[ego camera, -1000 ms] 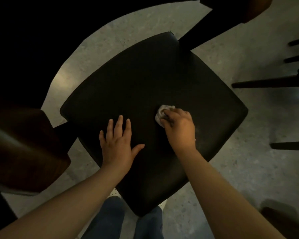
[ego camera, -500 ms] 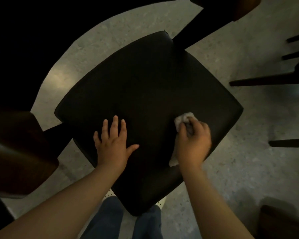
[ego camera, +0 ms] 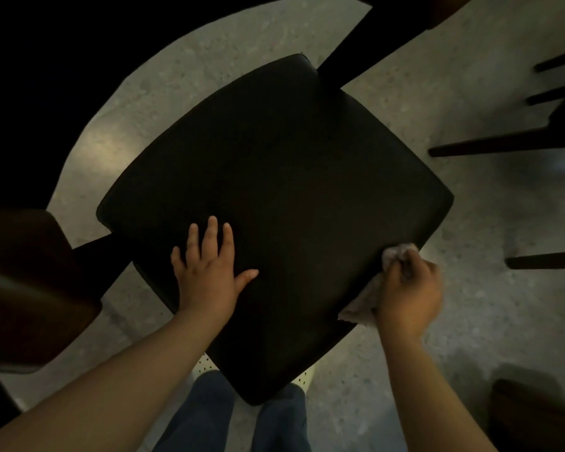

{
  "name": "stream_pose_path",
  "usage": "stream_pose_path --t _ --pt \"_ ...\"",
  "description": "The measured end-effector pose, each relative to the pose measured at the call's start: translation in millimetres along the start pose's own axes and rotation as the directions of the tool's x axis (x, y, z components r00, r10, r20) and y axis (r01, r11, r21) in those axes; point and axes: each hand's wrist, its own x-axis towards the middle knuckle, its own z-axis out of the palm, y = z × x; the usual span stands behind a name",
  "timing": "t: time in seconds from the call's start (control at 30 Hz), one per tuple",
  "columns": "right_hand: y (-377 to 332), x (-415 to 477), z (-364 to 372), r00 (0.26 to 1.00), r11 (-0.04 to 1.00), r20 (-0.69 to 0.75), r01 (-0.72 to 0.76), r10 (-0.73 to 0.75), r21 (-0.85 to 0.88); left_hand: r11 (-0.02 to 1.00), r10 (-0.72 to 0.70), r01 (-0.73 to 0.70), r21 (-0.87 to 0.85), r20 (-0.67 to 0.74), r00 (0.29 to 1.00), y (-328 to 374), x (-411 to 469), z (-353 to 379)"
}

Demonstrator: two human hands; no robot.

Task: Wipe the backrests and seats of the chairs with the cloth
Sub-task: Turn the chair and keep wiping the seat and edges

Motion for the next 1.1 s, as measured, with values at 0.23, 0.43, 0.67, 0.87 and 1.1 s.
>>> stream_pose_path --t 0.23,0.43,0.67,0.87,1.1 --pt "-33.6 -25.1 22.2 0.985 0.991 0.106 0.134 -0.133 0.004 0.995 0.026 -0.03 -0.098 -0.035 0.999 4.2 -7.7 -0.2" --pt "-25.0 -18.9 32.6 0.968 0.971 0.104 0.234 -0.227 -0.054 0.987 0.13 -0.131 -0.091 -0.016 0.991 21.3 -15.7 10.1" --pt "34.0 -6.0 -3.3 0.969 0.97 -0.085 -0.225 0.232 0.089 0.994 0.104 -0.104 0.013 0.031 0.994 28.3 -13.5 10.7" --pt "-14.5 -43.9 17.0 0.97 0.975 0.102 0.216 -0.221 0.058 0.992 0.118 -0.119 0.03 0.025 0.993 26.1 -13.3 12.5" --pt "5.9 -9.0 17.1 0.99 0.991 -0.066 -0.117 0.122 0.065 0.993 0.112 -0.112 0.046 0.002 0.994 25.1 -11.7 14.2"
